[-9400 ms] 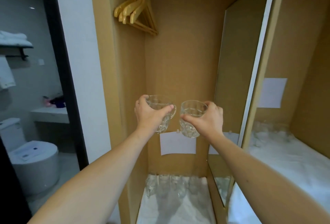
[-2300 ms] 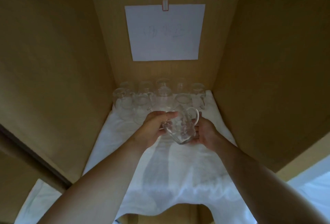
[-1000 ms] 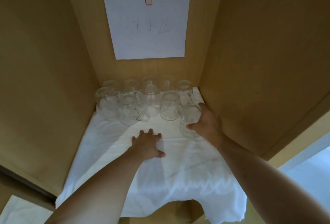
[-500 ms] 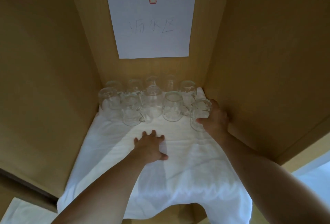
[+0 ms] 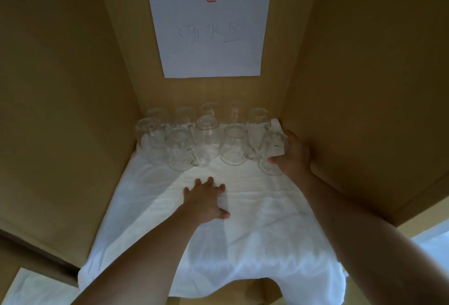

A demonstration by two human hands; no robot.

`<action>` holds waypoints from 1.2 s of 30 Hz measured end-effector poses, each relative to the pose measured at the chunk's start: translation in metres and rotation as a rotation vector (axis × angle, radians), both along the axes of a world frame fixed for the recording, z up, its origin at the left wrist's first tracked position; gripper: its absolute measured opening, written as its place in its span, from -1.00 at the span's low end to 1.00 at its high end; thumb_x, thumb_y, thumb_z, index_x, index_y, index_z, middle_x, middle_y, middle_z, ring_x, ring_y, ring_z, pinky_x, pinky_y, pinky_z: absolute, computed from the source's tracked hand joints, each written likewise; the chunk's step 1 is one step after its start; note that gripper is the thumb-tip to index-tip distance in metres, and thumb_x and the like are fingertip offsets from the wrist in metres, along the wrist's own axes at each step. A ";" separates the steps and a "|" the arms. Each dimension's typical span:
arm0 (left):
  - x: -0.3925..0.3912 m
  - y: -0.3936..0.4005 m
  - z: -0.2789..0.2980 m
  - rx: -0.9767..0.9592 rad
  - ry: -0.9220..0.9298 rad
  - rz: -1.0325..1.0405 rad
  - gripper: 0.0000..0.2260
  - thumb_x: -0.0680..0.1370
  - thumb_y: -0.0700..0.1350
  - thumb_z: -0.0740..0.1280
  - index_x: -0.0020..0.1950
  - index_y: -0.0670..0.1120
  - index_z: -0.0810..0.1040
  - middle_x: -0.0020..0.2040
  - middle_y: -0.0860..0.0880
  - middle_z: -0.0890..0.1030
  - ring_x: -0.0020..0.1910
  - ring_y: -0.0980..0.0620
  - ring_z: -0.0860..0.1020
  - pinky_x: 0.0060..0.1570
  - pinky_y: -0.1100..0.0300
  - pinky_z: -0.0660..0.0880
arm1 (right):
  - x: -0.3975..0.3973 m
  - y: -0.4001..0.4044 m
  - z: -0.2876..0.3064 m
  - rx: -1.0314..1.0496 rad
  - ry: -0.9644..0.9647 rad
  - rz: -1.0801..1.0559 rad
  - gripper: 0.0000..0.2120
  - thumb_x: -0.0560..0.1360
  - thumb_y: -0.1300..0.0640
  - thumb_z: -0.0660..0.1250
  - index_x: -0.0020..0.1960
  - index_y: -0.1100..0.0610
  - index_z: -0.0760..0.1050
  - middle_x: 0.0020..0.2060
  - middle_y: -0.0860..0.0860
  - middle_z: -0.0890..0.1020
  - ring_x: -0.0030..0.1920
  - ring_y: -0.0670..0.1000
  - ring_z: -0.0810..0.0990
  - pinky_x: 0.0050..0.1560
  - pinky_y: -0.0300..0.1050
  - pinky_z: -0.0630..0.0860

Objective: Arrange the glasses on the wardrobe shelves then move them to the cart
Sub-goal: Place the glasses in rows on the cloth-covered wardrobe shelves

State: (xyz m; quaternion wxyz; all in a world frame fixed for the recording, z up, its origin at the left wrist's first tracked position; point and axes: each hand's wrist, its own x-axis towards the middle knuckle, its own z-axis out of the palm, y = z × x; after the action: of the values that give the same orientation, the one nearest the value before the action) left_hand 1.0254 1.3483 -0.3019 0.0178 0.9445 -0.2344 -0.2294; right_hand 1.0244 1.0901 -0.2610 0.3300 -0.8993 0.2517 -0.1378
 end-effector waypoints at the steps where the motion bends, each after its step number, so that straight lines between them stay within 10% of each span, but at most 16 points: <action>1: 0.000 0.000 0.000 -0.001 0.002 0.002 -0.18 0.47 0.33 0.41 0.63 0.18 0.12 0.66 -0.04 0.03 0.59 -0.22 0.05 0.49 -0.32 0.11 | 0.001 0.000 -0.001 -0.004 -0.009 -0.006 -0.01 0.25 0.06 0.70 0.56 0.07 0.30 0.32 0.10 0.58 0.29 0.15 0.56 0.27 0.00 0.51; 27: -0.006 0.010 -0.009 -0.169 -0.006 0.079 -0.19 0.47 0.33 0.41 0.63 0.24 0.11 0.68 0.03 -0.04 0.65 -0.13 -0.10 0.56 -0.25 -0.09 | -0.047 0.058 -0.011 -0.376 0.182 0.135 -0.14 0.49 -0.18 0.45 0.63 -0.06 0.09 0.60 0.15 0.12 0.56 0.21 0.14 0.54 0.07 0.14; 36: -0.008 0.026 -0.004 -0.394 -0.075 0.071 -0.30 0.49 0.35 0.38 0.55 0.09 0.36 0.53 -0.04 0.38 0.51 -0.12 0.31 0.46 -0.04 0.29 | -0.087 0.106 -0.012 -0.394 0.279 0.100 -0.18 0.51 -0.23 0.39 0.63 -0.08 0.07 0.61 0.10 0.15 0.54 0.22 0.17 0.48 0.14 0.26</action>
State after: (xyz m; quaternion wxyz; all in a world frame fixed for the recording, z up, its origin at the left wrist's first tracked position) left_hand 1.0178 1.3745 -0.3058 0.2018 0.9383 -0.2417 -0.1431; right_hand 0.9373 1.1961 -0.2729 0.1168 -0.9680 0.2182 -0.0422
